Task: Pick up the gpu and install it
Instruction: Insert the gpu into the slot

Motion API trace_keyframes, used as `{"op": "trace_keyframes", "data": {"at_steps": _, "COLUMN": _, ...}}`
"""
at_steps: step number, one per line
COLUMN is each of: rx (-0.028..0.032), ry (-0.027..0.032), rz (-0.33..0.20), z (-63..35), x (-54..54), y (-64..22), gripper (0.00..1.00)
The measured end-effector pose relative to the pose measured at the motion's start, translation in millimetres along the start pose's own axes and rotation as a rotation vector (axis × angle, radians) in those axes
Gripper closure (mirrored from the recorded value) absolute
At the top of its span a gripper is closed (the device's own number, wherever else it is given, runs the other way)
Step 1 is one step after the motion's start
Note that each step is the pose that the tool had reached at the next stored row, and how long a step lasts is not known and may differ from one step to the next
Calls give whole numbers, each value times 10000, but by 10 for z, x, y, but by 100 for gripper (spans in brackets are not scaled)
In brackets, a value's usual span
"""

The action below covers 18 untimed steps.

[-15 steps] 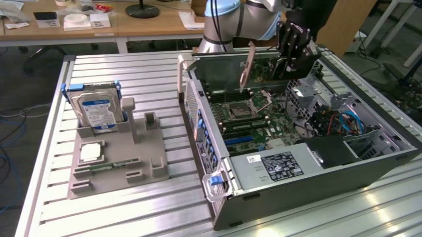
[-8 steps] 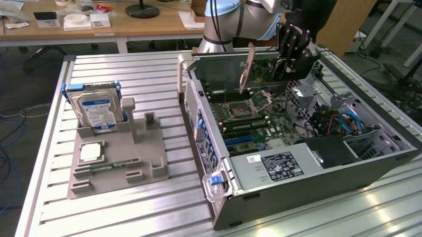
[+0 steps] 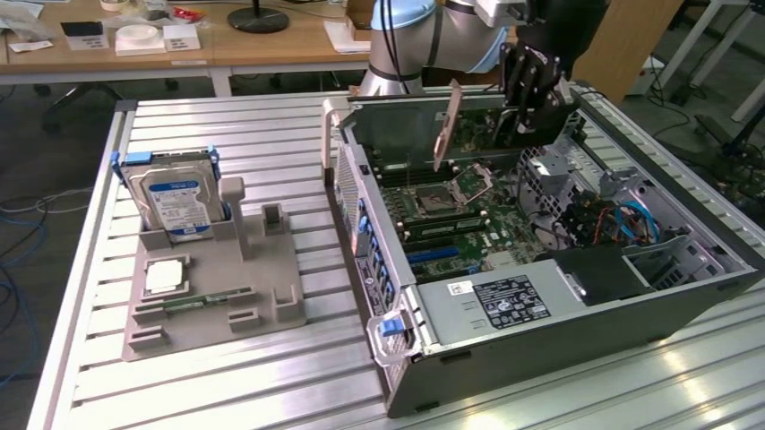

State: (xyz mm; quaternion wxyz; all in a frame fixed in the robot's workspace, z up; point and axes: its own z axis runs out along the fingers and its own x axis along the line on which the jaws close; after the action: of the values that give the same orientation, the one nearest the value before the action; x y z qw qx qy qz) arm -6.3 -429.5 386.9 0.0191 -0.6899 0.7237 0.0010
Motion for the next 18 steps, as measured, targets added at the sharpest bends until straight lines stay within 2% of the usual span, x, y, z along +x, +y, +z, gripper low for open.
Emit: {"op": "trace_keyframes", "data": {"at_steps": 18, "rx": 0, "ry": 0, "rz": 0, "z": 92, "x": 3, "y": 2, "gripper": 72}}
